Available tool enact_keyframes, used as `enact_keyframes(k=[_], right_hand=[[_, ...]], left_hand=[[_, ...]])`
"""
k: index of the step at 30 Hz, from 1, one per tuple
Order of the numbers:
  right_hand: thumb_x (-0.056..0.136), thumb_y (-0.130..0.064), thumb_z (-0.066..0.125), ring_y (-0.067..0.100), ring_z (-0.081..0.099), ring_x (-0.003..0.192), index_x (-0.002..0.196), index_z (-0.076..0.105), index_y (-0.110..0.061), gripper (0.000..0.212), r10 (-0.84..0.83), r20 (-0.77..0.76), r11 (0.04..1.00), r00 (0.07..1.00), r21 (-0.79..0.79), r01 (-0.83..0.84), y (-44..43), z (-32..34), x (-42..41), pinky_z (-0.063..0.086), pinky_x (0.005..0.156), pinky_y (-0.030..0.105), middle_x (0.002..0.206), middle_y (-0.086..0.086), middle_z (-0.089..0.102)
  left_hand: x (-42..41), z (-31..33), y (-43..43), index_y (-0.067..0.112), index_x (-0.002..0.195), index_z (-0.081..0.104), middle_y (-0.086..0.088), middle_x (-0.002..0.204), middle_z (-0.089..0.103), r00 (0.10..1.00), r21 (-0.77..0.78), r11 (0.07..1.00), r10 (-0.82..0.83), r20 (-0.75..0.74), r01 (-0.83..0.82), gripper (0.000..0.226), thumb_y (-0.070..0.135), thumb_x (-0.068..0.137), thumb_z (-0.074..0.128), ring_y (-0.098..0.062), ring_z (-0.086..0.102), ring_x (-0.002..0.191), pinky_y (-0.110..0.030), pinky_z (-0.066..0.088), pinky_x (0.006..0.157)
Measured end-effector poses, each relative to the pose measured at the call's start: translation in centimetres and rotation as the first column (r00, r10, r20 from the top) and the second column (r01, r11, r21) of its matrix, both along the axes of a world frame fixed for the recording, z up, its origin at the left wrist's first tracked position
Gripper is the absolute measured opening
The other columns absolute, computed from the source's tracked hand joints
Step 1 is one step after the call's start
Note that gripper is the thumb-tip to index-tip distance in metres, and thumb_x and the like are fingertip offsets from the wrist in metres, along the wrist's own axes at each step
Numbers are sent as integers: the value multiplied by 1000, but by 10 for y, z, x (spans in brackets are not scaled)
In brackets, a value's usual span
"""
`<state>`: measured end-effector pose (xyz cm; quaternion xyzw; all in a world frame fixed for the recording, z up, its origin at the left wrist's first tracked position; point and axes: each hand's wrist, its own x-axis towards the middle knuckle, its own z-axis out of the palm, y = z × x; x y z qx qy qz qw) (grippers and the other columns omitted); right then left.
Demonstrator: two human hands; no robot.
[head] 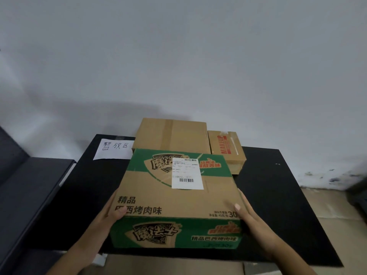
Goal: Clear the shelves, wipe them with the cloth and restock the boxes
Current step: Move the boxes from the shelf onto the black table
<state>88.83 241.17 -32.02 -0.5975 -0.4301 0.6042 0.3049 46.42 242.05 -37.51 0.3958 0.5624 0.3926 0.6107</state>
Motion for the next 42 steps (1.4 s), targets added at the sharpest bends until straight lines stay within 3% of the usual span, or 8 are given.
enact_keyframes(k=[6,9,14,19,25,31,39,42], right_hand=[[68,-78,68,16,70,112,134,23,-78,80,-28,12,996,1000,-89,29,15,-29,-8,46,107,50,123,-16,70],[70,-75,71,17,71,110,142,23,-70,86,-58,-2,991,998,-123,57,17,-48,-13,51,96,45,125,-12,70],[94,-42,60,25,74,103,144,30,-58,60,-137,-52,980,989,-156,127,21,-72,-18,56,90,47,124,2,70],[95,-42,59,27,74,101,139,34,-55,52,-159,-25,976,987,-152,153,30,-87,-25,57,92,50,111,0,76],[91,-47,61,26,72,106,135,38,-59,51,-170,-25,973,985,-163,164,34,-102,-26,56,96,55,131,1,65],[90,-50,63,28,72,107,133,38,-60,50,-170,-8,967,985,-192,165,34,-114,-26,58,91,56,131,-1,64],[98,-46,57,25,72,106,140,35,-50,47,-161,56,965,985,-199,169,33,-116,-30,58,92,53,128,-1,64],[99,-46,56,22,69,111,145,33,-44,52,-134,116,973,984,-171,153,36,-107,-32,58,94,48,137,-7,58]], left_hand=[[-11,-16,0,60,145,35,10,147,54,999,-47,999,-4,-39,2,92,76,65,77,-21,51,137,-53,39,114],[-7,-16,-1,60,143,37,10,141,60,1000,-74,997,1,23,0,81,59,74,80,-18,60,127,-50,43,111],[-11,-26,1,64,136,40,17,130,67,998,-106,993,-36,58,42,110,65,40,94,-12,68,115,-43,49,102],[-12,-30,5,65,139,36,21,130,66,999,-101,994,-51,14,52,105,65,48,89,-7,66,116,-42,47,104],[-15,-41,9,71,132,36,25,130,64,996,-140,989,-64,-67,55,83,55,64,80,-3,62,120,-41,43,111],[-18,-61,13,64,145,28,30,130,61,982,-153,985,-109,-155,85,79,25,93,72,-2,55,126,-33,42,107],[-11,-67,17,65,136,24,43,111,62,948,-181,981,-121,-294,69,78,11,97,65,19,58,104,-22,44,94],[-14,-64,20,61,140,26,37,114,63,938,-201,977,-134,-318,71,80,15,93,71,7,56,117,-27,44,99]])
